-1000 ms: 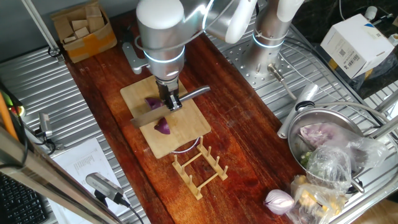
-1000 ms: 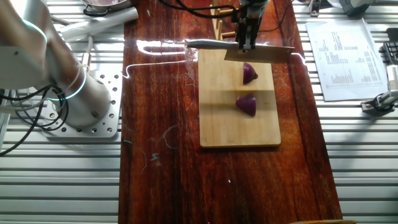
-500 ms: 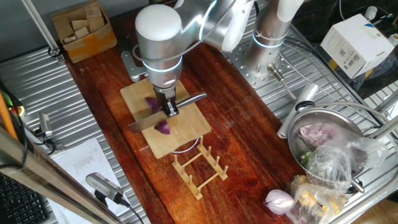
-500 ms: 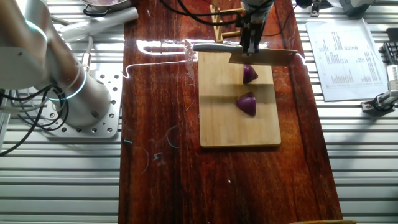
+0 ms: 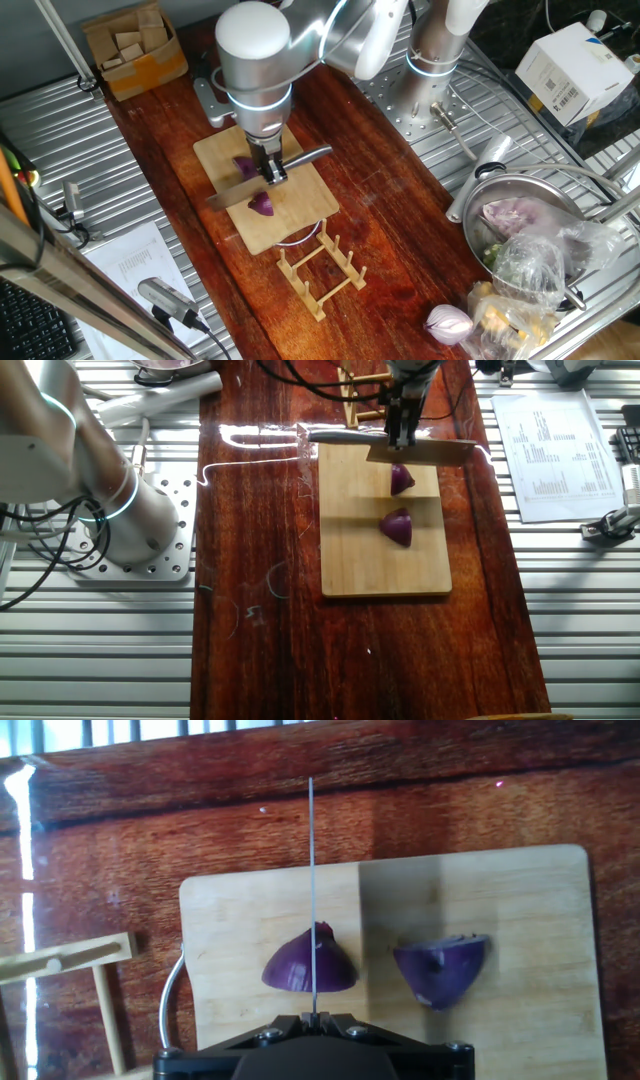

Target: Chop the onions

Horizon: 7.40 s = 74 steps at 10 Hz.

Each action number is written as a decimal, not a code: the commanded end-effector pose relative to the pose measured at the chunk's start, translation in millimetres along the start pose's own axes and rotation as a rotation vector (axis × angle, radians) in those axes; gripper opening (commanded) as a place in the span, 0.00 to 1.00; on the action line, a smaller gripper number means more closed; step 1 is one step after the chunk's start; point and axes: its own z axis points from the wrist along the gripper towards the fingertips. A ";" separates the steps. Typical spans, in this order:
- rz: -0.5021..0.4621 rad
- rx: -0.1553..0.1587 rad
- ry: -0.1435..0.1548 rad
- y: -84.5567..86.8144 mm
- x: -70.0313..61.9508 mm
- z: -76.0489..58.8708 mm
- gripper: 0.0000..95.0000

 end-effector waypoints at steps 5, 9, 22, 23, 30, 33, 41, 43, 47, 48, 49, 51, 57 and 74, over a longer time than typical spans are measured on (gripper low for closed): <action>-0.007 -0.011 -0.003 5.5 -6.5 -4.7 0.00; -0.006 -0.009 -0.001 0.3 -4.4 -6.4 0.00; 0.019 -0.025 -0.017 -4.9 -16.8 -12.5 0.00; 0.031 -0.026 -0.018 -6.1 -18.0 -13.0 0.00; 0.017 -0.051 -0.019 -3.7 -24.0 -13.9 0.00; 0.014 -0.059 -0.018 -4.4 -21.6 -13.4 0.00; 0.009 -0.066 -0.028 3.3 -30.2 2.3 0.00; 0.004 -0.064 -0.028 2.1 -30.9 6.1 0.00; -0.006 -0.059 -0.022 0.0 -32.0 8.4 0.00; -0.006 -0.058 -0.020 -0.1 -31.7 9.0 0.00; -0.007 -0.056 -0.017 -0.4 -31.1 9.8 0.00; -0.010 -0.054 -0.021 -1.0 -30.4 12.6 0.00; -0.007 -0.047 -0.035 -2.9 -22.8 20.9 0.00; -0.022 -0.059 -0.053 -10.8 -22.5 18.1 0.00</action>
